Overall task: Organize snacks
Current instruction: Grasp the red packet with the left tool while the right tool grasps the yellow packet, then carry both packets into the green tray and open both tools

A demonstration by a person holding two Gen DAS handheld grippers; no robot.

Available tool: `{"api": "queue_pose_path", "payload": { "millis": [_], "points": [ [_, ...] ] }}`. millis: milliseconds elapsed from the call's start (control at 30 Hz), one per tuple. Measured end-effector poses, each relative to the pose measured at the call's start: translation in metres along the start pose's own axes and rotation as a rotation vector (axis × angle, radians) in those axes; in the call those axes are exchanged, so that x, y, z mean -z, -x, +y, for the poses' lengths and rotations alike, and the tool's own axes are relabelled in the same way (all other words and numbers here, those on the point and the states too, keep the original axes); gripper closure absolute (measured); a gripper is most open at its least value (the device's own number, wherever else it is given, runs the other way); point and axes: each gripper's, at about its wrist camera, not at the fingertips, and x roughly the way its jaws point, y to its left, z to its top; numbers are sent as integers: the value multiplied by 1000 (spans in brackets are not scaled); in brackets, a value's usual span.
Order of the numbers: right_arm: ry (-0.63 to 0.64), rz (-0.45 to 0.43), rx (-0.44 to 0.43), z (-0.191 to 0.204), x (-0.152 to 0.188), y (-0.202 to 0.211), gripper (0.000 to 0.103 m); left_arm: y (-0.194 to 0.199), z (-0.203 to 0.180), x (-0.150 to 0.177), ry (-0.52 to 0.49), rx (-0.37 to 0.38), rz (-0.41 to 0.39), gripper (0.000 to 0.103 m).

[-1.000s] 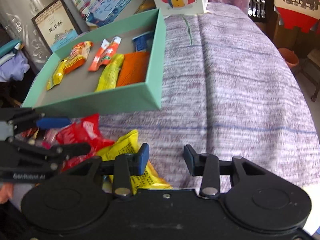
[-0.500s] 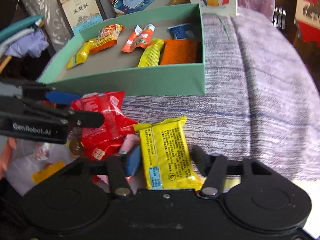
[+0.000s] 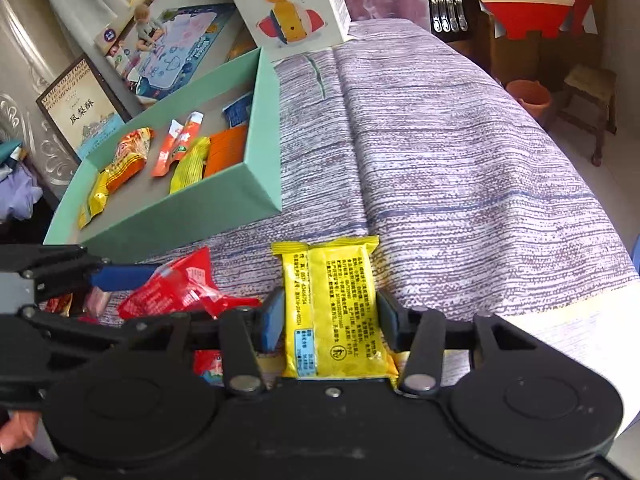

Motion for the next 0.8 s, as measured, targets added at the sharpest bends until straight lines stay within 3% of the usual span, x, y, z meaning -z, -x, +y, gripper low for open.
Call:
{"api": "queue_pose_path", "payload": {
  "millis": [100, 167, 200, 267, 367, 467, 667, 800],
  "points": [
    [18, -12, 10, 2, 1, -3, 54, -7, 4, -1, 19, 13, 26, 38],
    [23, -18, 17, 4, 1, -4, 54, -8, 5, -1, 22, 11, 28, 44],
    [22, -21, 21, 6, 1, -4, 54, -5, 3, 0, 11, -18, 15, 52],
    [2, -29, 23, 6, 1, -2, 56, 3, 0, 0, 15, -33, -10, 54],
    [-68, -22, -6, 1, -2, 0, 56, 15, 6, -2, 56, 12, -23, 55],
    [-115, -11, -35, -3, -6, 3, 56, 26, 21, -5, 137, 75, -24, 55],
    [-96, -29, -23, 9, -15, 15, 56, 44, 70, -7, 326, 104, -46, 55],
    [-88, -37, -24, 19, -23, 19, 56, 62, 96, -5, 395, 85, -86, 55]
  ]
}}
